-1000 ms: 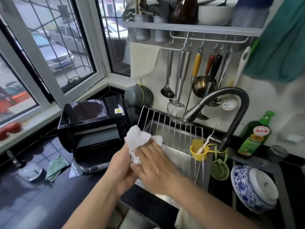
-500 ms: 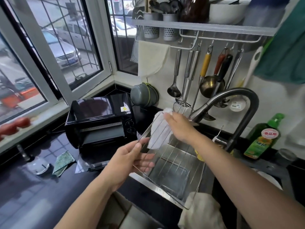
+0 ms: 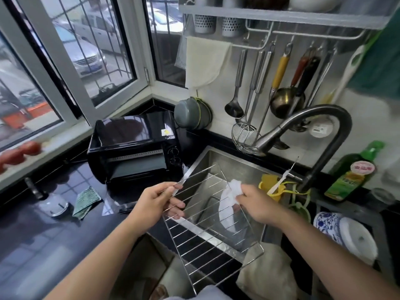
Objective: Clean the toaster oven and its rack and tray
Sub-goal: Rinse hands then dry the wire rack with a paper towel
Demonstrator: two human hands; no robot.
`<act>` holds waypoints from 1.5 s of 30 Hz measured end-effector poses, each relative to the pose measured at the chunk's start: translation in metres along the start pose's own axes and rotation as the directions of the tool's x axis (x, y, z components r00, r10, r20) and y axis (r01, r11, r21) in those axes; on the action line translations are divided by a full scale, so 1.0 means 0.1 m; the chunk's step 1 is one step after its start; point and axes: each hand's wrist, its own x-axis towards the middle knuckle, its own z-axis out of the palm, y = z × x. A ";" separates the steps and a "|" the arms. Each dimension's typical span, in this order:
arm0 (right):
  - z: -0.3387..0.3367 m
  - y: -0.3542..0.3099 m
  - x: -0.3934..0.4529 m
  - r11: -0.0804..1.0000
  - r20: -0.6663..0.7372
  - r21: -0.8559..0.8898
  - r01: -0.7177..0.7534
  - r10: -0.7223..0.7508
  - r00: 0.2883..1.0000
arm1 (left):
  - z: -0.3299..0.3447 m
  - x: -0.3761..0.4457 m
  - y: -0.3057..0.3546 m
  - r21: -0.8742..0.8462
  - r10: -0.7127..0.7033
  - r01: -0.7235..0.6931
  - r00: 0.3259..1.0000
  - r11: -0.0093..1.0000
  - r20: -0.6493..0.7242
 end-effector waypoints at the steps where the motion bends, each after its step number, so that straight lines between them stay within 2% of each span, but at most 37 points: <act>1: 0.03 0.04 0.00 1.000 -0.013 0.008 -0.018 0.018 1.000 | 0.00 0.01 -0.04 -0.012 0.000 0.000 1.000 1.000 -0.017; 6: -0.04 0.27 -0.04 0.987 -0.100 0.133 -0.090 0.104 0.990 | -0.11 0.17 -0.13 -0.152 0.042 -0.079 0.972 0.985 -0.231; 10: -0.06 0.67 -0.04 0.969 0.006 0.160 -0.186 0.188 0.982 | -0.27 0.20 -0.20 -0.277 0.032 -0.149 0.922 0.949 -0.386; 12: 0.05 0.88 -0.02 0.932 0.046 0.231 -0.278 0.275 0.960 | -0.42 0.15 -0.25 -0.359 0.010 -0.207 0.877 0.910 -0.480; 14: 0.20 0.83 -0.01 0.876 0.024 0.390 -0.284 0.299 0.954 | -0.62 0.04 -0.33 -0.433 -0.028 -0.249 0.841 0.866 -0.541; 16: 0.38 0.59 0.05 0.834 -0.066 0.476 -0.278 0.349 0.935 | -0.79 -0.11 -0.42 -0.497 -0.087 -0.257 0.818 0.829 -0.569; 18: 0.61 0.31 0.09 0.780 -0.171 0.556 -0.289 0.447 0.878 | -0.89 -0.26 -0.55 -0.541 -0.147 -0.251 0.796 0.803 -0.588; 20: 0.87 0.03 0.16 0.731 -0.203 0.639 -0.241 0.462 0.863 | -0.95 -0.38 -0.65 -0.584 -0.185 -0.251 0.791 0.772 -0.584; 21: 0.99 -0.08 0.20 0.721 -0.159 0.644 -0.254 0.452 0.878 | -0.95 -0.41 -0.70 -0.601 -0.207 -0.243 0.788 0.761 -0.581; 24: 1.37 -0.50 0.27 0.709 0.034 0.629 -0.319 0.385 0.922 | -1.10 -0.35 -0.78 -0.631 -0.260 -0.222 0.774 0.743 -0.578; 27: 1.67 -0.84 0.41 0.578 0.226 0.738 -0.350 0.277 0.934 | -1.30 -0.13 -0.79 -0.641 -0.283 -0.202 0.771 0.740 -0.571; 29: 1.80 -0.98 0.58 0.588 0.201 0.744 -0.317 0.255 0.946 | -1.45 0.03 -0.77 -0.642 -0.282 -0.185 0.784 0.744 -0.553; 33: 1.94 -1.24 0.90 0.643 0.102 0.711 -0.285 0.307 0.946 | -1.74 0.23 -0.71 -0.656 -0.310 -0.095 0.825 0.749 -0.473; 39: 2.07 -1.36 1.36 0.676 0.078 0.659 -0.330 0.375 0.924 | -2.18 0.44 -0.64 -0.529 -0.317 0.103 0.889 0.843 -0.332; 43: 2.09 -1.40 1.49 0.633 0.085 0.698 -0.335 0.391 0.916 | -2.28 0.54 -0.60 -0.501 -0.303 0.123 0.905 0.857 -0.297; 45: 2.09 -1.42 1.57 0.644 0.062 0.691 -0.328 0.399 0.915 | -2.31 0.62 -0.59 -0.490 -0.298 0.124 0.908 0.863 -0.295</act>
